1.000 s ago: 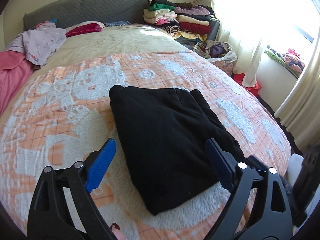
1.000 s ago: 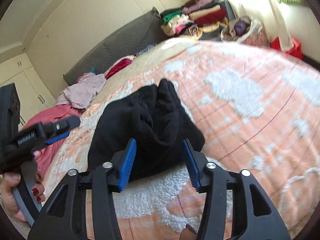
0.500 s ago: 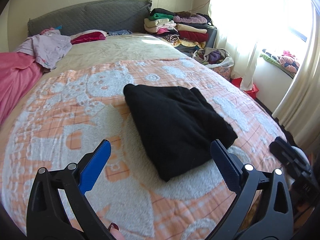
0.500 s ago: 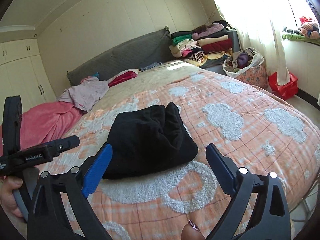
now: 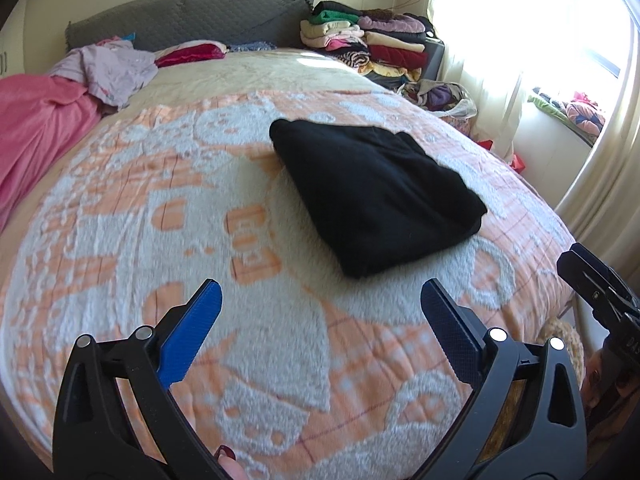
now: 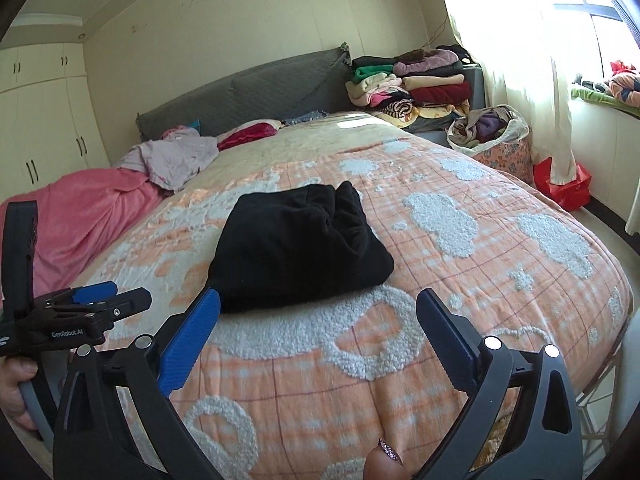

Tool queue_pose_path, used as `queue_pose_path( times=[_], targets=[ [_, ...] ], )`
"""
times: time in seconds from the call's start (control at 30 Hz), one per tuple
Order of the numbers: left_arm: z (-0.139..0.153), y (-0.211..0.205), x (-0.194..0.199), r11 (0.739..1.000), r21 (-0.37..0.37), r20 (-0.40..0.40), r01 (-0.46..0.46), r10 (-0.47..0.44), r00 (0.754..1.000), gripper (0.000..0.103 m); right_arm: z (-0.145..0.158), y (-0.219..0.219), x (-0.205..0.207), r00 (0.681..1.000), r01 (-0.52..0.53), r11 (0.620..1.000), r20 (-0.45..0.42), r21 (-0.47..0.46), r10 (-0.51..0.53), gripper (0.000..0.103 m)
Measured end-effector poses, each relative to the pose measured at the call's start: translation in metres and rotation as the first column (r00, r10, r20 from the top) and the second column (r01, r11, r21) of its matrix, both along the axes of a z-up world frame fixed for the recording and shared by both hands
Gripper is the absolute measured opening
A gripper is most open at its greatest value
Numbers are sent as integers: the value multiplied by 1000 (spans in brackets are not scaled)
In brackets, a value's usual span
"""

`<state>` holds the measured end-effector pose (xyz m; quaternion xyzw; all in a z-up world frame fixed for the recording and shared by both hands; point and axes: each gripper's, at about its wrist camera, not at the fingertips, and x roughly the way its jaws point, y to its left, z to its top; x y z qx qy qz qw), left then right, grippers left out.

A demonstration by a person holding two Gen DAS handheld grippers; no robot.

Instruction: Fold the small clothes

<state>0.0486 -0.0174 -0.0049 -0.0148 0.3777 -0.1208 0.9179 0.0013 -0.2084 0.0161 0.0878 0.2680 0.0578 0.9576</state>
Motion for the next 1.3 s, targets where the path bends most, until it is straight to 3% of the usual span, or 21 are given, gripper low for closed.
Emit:
queue_pose_path(
  times=[0.5, 1.3],
  targets=[
    [-41, 8, -8, 1000, -3, -35, -22, 22, 999, 93, -51, 26, 3, 995, 14, 991, -92, -135, -26, 98],
    [-41, 9, -10, 999, 24, -52, -48, 49, 997, 93, -54, 26, 6, 995, 16, 992, -100, -125, -28, 98]
  ],
)
